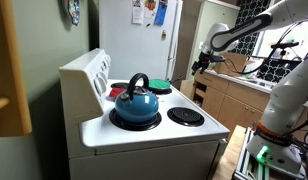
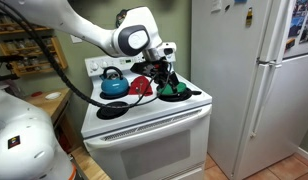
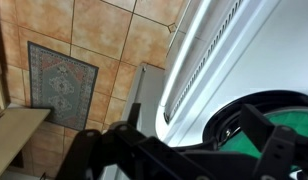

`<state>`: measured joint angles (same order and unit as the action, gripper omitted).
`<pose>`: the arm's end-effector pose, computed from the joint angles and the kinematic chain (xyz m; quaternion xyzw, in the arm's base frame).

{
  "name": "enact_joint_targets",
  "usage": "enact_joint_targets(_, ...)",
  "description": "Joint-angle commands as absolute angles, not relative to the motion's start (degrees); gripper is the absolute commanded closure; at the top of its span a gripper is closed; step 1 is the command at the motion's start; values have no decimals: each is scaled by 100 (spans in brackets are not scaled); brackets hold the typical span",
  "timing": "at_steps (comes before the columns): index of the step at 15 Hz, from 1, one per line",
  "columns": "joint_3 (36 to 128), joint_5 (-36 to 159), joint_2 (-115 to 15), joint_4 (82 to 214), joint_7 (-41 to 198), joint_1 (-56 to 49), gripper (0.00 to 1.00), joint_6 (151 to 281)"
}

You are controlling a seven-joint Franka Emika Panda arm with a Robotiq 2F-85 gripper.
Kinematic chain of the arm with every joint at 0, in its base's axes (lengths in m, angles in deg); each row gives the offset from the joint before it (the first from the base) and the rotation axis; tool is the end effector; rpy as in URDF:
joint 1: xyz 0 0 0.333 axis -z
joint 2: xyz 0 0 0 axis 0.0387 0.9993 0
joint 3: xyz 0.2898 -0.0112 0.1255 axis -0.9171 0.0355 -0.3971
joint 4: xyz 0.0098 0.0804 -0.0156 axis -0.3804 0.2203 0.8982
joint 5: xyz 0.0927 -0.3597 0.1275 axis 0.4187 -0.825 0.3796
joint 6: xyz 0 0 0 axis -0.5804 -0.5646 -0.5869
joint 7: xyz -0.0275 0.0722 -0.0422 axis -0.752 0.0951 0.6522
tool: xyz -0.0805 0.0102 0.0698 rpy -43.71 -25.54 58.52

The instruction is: Put the green pot holder on the stove and then put the blue kettle on the green pot holder

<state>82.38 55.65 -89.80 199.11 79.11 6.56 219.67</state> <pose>0.4296 -0.1013 0.4583 0.9811 -0.1071 0.1512 0.0554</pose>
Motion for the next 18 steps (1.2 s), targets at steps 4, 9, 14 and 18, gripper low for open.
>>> enact_joint_targets(4, 8230, 5578, -8709, 19717, 7977, 669, 0, 22049)
enact_joint_targets(9, 8461, 5967, -8503, 19529, 7375, 433, 0, 22466)
enact_joint_targets(14, 9045, 7686, -7947, 18846, 5782, -237, 0, 22496)
enact_joint_targets(18, 9240, 8819, -7347, 18134, 4944, -261, 0, 21538)
